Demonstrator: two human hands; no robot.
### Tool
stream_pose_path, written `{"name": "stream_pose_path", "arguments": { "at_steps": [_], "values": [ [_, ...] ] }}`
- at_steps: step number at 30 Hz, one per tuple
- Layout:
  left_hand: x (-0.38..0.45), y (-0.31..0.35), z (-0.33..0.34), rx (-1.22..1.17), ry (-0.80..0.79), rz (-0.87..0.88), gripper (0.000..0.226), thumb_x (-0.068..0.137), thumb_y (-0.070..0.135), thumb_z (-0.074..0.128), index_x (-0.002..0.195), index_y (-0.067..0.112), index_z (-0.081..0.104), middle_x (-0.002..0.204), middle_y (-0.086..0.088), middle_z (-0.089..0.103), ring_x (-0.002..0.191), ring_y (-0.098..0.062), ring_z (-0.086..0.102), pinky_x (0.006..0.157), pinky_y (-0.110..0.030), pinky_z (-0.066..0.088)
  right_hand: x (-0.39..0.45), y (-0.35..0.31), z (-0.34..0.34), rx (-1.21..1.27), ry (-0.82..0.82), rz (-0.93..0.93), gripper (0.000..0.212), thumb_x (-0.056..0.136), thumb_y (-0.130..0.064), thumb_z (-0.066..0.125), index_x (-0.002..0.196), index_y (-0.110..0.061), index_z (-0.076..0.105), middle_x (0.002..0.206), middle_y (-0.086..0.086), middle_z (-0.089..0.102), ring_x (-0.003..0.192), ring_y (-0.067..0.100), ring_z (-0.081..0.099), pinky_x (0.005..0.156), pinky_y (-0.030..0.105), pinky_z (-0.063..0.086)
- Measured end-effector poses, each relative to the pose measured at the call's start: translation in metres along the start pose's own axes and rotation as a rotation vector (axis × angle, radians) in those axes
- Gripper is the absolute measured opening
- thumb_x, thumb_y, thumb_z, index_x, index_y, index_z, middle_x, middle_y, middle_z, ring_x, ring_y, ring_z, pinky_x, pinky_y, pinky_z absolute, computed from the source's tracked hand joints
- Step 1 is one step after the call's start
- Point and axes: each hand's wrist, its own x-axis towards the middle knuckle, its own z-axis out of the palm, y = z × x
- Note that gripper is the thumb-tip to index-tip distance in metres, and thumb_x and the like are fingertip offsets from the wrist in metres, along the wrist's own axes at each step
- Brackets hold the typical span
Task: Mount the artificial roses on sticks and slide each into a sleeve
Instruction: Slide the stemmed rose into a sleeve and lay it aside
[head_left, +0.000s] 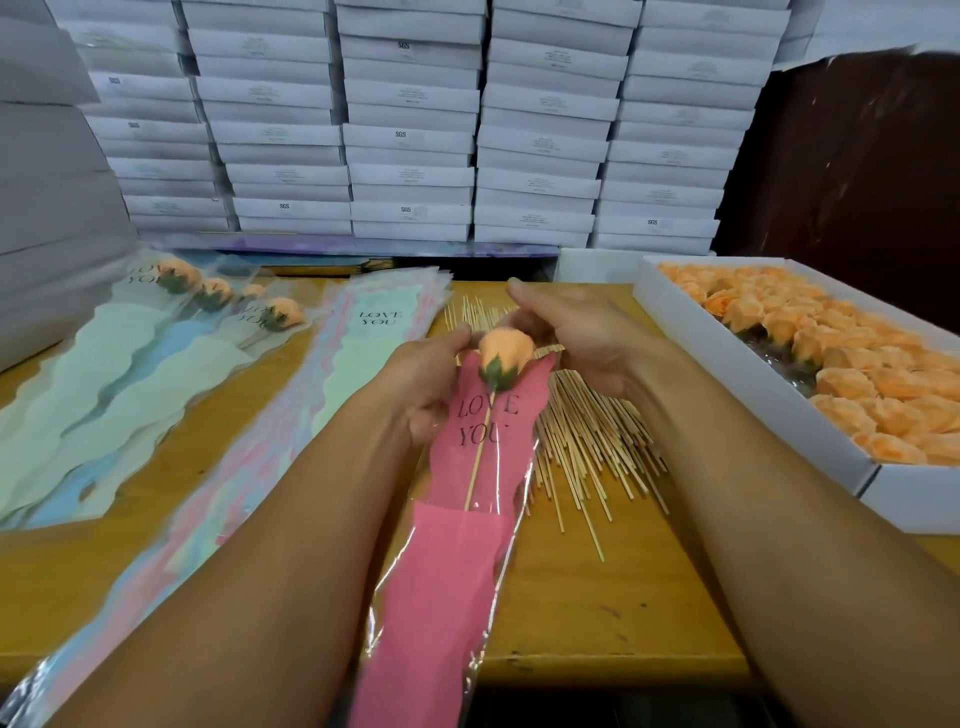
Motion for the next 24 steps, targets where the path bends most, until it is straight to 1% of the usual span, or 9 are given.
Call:
{"name": "stream_pose_path", "arguments": {
  "at_steps": [2, 4, 8, 11, 14, 16, 18, 21, 24],
  "values": [
    [0.003, -0.001, -0.001, 0.006, -0.004, 0.012, 0.025, 0.104, 0.029, 0.053, 0.094, 0.009, 0.065, 0.078, -0.013, 0.069, 0.066, -0.024, 0.065, 0.086, -0.050, 0.056, -0.001, 0.000, 0.000, -0.057, -0.046, -0.004, 0.038, 0.097, -0.050, 0.060, 0.086, -0.017, 0.075, 0.083, -0.005, 0.076, 0.071, 0.006, 0.066, 0.070, 0.030, 0.046],
    [0.003, 0.000, -0.002, -0.043, -0.038, -0.019, 0.028, 0.104, 0.030, 0.050, 0.102, 0.008, 0.067, 0.097, -0.018, 0.069, 0.078, -0.027, 0.066, 0.096, -0.052, 0.052, -0.002, 0.001, 0.000, -0.077, -0.104, 0.002, 0.035, 0.096, -0.045, 0.062, 0.089, -0.015, 0.078, 0.090, -0.001, 0.078, 0.077, 0.011, 0.066, 0.072, 0.029, 0.049],
    [0.002, 0.002, -0.001, -0.165, -0.091, -0.083, 0.030, 0.106, 0.031, 0.046, 0.118, 0.009, 0.063, 0.092, -0.017, 0.072, 0.075, -0.027, 0.072, 0.069, -0.046, 0.062, -0.005, 0.003, -0.003, -0.046, -0.169, 0.002, 0.030, 0.097, -0.033, 0.064, 0.076, -0.020, 0.081, 0.098, 0.009, 0.077, 0.081, 0.017, 0.065, 0.072, 0.029, 0.052],
    [0.004, 0.000, -0.001, -0.135, -0.098, -0.061, 0.030, 0.103, 0.032, 0.051, 0.120, 0.010, 0.064, 0.108, -0.018, 0.072, 0.100, -0.033, 0.070, 0.093, -0.054, 0.055, -0.004, 0.004, -0.006, -0.019, -0.191, 0.029, 0.027, 0.096, -0.040, 0.064, 0.093, -0.019, 0.080, 0.090, 0.004, 0.076, 0.088, 0.021, 0.063, 0.084, 0.040, 0.051],
    [0.005, -0.002, 0.000, -0.097, -0.088, -0.033, 0.028, 0.103, 0.033, 0.051, 0.110, 0.013, 0.070, 0.085, -0.013, 0.075, 0.071, -0.024, 0.073, 0.064, -0.040, 0.062, -0.002, 0.005, -0.005, 0.026, -0.226, 0.070, 0.052, 0.092, -0.058, 0.060, 0.112, -0.013, 0.075, 0.099, 0.004, 0.077, 0.097, 0.026, 0.065, 0.098, 0.050, 0.049],
    [0.007, -0.002, -0.001, -0.089, -0.089, -0.025, 0.031, 0.104, 0.034, 0.051, 0.113, 0.014, 0.071, 0.079, -0.012, 0.073, 0.061, -0.022, 0.070, 0.055, -0.035, 0.059, 0.000, 0.005, -0.002, 0.048, -0.223, 0.079, 0.061, 0.091, -0.068, 0.053, 0.105, -0.014, 0.079, 0.112, 0.004, 0.076, 0.112, 0.027, 0.064, 0.104, 0.054, 0.045],
    [0.009, -0.002, -0.002, -0.079, -0.092, 0.002, 0.034, 0.104, 0.036, 0.050, 0.122, 0.013, 0.069, 0.092, -0.015, 0.071, 0.068, -0.024, 0.069, 0.062, -0.040, 0.061, 0.001, 0.005, 0.000, 0.044, -0.182, 0.074, 0.062, 0.092, -0.070, 0.048, 0.095, -0.018, 0.082, 0.113, -0.001, 0.076, 0.114, 0.024, 0.065, 0.092, 0.047, 0.053],
    [0.010, 0.000, -0.004, -0.131, -0.058, 0.024, 0.035, 0.104, 0.039, 0.047, 0.118, 0.015, 0.068, 0.107, -0.015, 0.065, 0.084, -0.027, 0.066, 0.079, -0.045, 0.057, 0.002, 0.006, -0.002, 0.168, -0.086, 0.121, 0.052, 0.091, -0.064, 0.059, 0.104, -0.016, 0.075, 0.103, 0.006, 0.075, 0.083, 0.021, 0.070, 0.061, 0.034, 0.057],
    [0.011, 0.005, -0.007, -0.209, 0.024, 0.006, 0.028, 0.104, 0.040, 0.046, 0.106, 0.022, 0.068, 0.098, -0.010, 0.065, 0.078, -0.026, 0.064, 0.069, -0.040, 0.057, -0.001, 0.009, -0.008, 0.145, -0.169, 0.214, 0.064, 0.087, -0.068, 0.059, 0.102, -0.007, 0.068, 0.087, 0.008, 0.069, 0.069, 0.019, 0.068, 0.049, 0.030, 0.053]
  ]
}}
